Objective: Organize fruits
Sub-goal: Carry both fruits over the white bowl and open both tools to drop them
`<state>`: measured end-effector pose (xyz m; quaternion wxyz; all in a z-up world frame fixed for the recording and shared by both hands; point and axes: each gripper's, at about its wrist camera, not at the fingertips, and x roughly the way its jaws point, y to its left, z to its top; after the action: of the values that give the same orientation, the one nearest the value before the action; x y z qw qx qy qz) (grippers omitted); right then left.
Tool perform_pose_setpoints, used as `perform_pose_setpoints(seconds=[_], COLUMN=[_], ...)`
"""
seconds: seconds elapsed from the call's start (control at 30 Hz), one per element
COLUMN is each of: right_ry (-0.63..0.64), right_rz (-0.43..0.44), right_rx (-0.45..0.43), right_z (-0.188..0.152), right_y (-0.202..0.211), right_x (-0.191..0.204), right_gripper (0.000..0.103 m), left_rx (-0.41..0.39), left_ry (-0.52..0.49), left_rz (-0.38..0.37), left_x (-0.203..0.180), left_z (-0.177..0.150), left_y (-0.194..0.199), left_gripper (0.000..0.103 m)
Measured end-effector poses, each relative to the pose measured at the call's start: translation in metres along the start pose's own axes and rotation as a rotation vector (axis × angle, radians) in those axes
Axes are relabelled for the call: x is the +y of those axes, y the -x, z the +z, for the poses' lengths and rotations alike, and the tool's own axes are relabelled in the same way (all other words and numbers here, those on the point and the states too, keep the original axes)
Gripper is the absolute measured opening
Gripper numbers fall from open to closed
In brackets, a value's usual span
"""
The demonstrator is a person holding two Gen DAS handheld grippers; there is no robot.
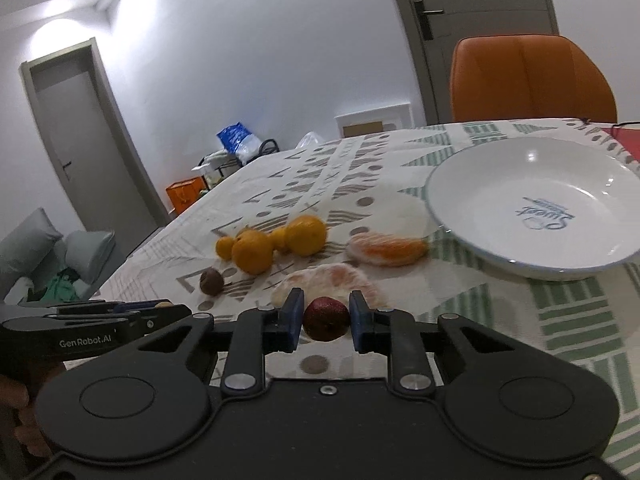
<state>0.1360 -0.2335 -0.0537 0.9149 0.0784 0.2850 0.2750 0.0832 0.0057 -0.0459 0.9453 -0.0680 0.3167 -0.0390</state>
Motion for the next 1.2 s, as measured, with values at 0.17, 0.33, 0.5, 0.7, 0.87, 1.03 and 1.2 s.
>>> perform_pose_setpoints(seconds=[0.17, 0.33, 0.5, 0.7, 0.87, 1.03, 1.2], right_ry=[-0.020, -0.038, -0.056, -0.088, -0.120, -0.146, -0.168], right_rz=[-0.006, -0.018, -0.034, -0.066, -0.092, -0.113, -0.119], right_rx=[-0.021, -0.046, -0.073, -0.106, -0.125, -0.138, -0.152], right_z=[0.001, 0.004, 0.007, 0.012, 0.013, 0.012, 0.013], right_y=[0.007, 0.016, 0.025, 0.034, 0.041, 0.044, 0.044], right_x=[-0.013, -0.027, -0.043, -0.063, -0.081, -0.096, -0.109], right_gripper=[0.023, 0.023, 0.023, 0.023, 0.023, 0.023, 0.023], left_rx=[-0.002, -0.002, -0.005, -0.009, -0.012, -0.012, -0.009], left_ry=[-0.034, -0.061, -0.093, -0.133, -0.166, -0.201, -0.230], left_rz=[-0.013, -0.021, -0.037, -0.060, -0.079, -0.089, -0.096], left_x=[-0.016, -0.032, -0.049, -0.070, -0.088, -0.102, -0.115], left_z=[0.007, 0.014, 0.023, 0.034, 0.040, 0.046, 0.052], left_y=[-0.005, -0.012, -0.019, -0.029, -0.039, -0.049, -0.057], left_gripper=[0.026, 0.026, 0.026, 0.026, 0.026, 0.026, 0.026])
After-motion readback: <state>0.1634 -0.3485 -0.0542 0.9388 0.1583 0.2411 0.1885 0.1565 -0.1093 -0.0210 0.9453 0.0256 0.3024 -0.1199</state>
